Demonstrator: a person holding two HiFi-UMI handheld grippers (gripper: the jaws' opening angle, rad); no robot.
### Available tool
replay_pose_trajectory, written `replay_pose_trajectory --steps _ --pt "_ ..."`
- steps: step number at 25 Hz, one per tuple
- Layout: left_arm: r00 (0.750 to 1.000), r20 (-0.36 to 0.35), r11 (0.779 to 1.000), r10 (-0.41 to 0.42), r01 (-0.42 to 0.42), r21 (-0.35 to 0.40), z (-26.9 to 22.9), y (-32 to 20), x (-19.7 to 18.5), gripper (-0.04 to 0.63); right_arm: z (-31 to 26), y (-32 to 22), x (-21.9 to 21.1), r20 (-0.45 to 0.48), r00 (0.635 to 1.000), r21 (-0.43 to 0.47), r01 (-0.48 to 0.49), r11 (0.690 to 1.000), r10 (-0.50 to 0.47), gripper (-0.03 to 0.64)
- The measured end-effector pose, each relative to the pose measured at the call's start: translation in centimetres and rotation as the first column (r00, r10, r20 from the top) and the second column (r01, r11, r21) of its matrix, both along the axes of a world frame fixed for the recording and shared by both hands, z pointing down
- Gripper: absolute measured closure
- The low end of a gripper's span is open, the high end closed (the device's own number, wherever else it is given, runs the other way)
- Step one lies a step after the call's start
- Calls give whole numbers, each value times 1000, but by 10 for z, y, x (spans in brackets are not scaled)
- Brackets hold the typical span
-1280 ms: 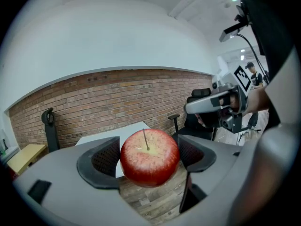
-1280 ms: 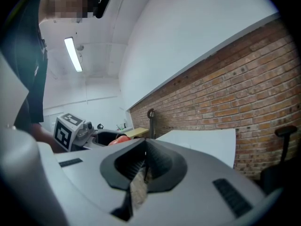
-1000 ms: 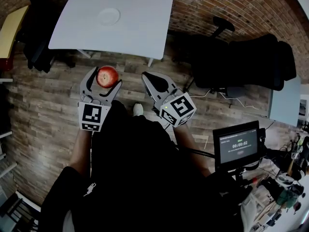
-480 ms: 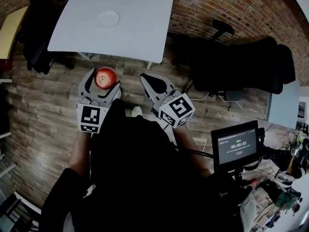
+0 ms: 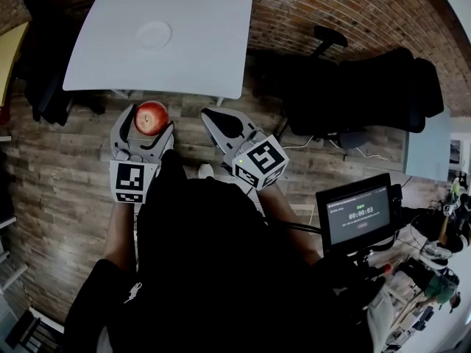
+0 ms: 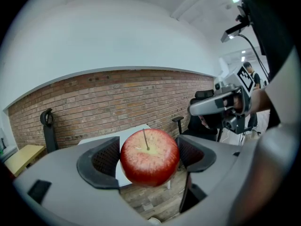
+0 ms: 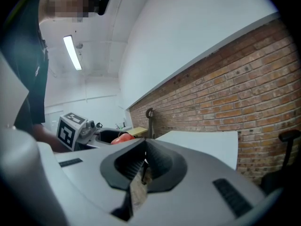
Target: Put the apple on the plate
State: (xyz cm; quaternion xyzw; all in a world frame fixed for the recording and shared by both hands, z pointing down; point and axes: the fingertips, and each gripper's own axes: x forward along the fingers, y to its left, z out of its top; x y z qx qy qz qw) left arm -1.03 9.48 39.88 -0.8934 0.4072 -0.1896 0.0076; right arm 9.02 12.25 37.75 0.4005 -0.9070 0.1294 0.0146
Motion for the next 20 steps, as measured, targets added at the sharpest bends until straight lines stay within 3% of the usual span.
replay_pose_trajectory --steps 20 --pt "995 -6 993 104 -104 -58 1 -90 -32 202 -9 -91 -50 -16 998 -46 -54 998 53 614"
